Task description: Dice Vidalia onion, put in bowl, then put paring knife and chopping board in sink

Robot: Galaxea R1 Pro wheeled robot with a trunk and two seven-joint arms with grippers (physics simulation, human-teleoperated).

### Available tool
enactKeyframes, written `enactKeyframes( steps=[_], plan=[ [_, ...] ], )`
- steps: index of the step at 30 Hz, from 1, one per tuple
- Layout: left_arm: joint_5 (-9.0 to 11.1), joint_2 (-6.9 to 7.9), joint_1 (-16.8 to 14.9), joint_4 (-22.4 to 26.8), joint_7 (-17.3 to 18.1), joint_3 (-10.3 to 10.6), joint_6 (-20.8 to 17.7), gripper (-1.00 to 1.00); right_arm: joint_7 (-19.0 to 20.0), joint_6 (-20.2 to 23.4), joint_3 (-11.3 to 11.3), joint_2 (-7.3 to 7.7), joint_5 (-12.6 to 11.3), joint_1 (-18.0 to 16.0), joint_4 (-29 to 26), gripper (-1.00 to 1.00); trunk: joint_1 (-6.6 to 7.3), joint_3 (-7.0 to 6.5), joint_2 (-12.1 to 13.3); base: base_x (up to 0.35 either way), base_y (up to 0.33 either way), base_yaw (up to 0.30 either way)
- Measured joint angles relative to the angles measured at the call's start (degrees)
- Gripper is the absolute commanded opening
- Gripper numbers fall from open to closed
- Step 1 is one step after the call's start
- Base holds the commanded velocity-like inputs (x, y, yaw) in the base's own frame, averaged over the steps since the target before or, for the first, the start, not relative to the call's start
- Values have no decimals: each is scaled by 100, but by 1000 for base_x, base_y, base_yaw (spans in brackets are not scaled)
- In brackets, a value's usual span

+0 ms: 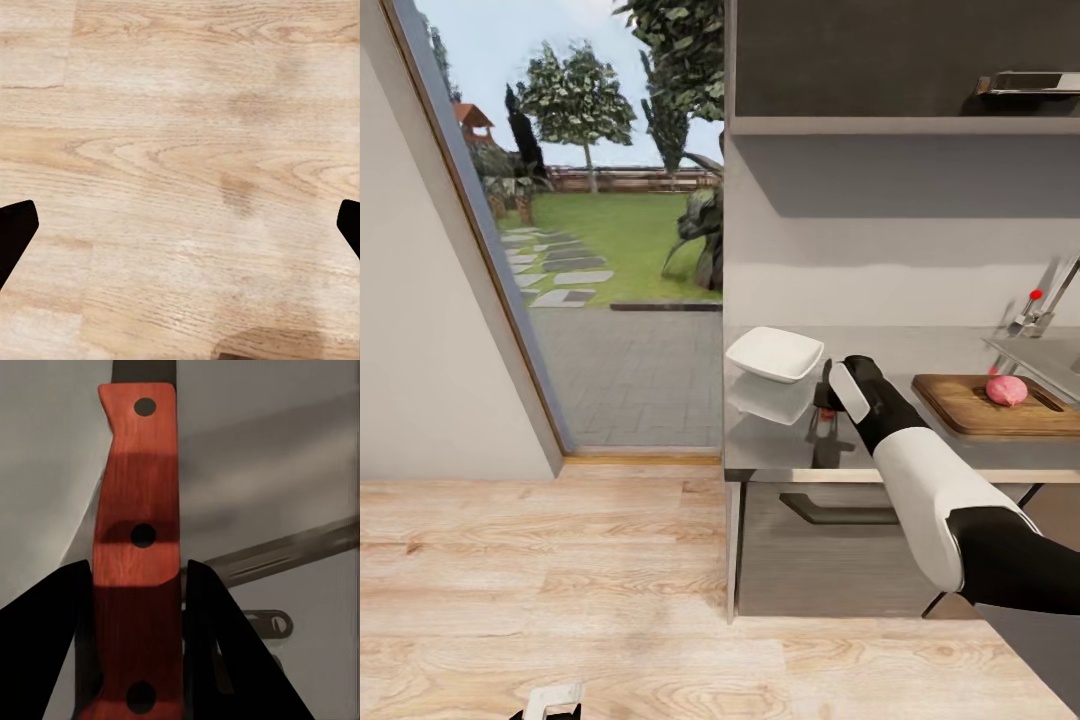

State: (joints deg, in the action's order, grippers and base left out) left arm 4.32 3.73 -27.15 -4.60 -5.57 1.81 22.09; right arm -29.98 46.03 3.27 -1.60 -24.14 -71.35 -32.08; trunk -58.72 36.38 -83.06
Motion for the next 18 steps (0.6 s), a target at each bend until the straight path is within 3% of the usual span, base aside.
enactKeyframes(
  steps=[18],
  plan=[
    [-1, 2, 0, 1, 0, -1, 1, 100, -119, 93, -20, 62, 31, 2, -132, -100, -1, 1, 1, 0, 0, 0]
  ],
)
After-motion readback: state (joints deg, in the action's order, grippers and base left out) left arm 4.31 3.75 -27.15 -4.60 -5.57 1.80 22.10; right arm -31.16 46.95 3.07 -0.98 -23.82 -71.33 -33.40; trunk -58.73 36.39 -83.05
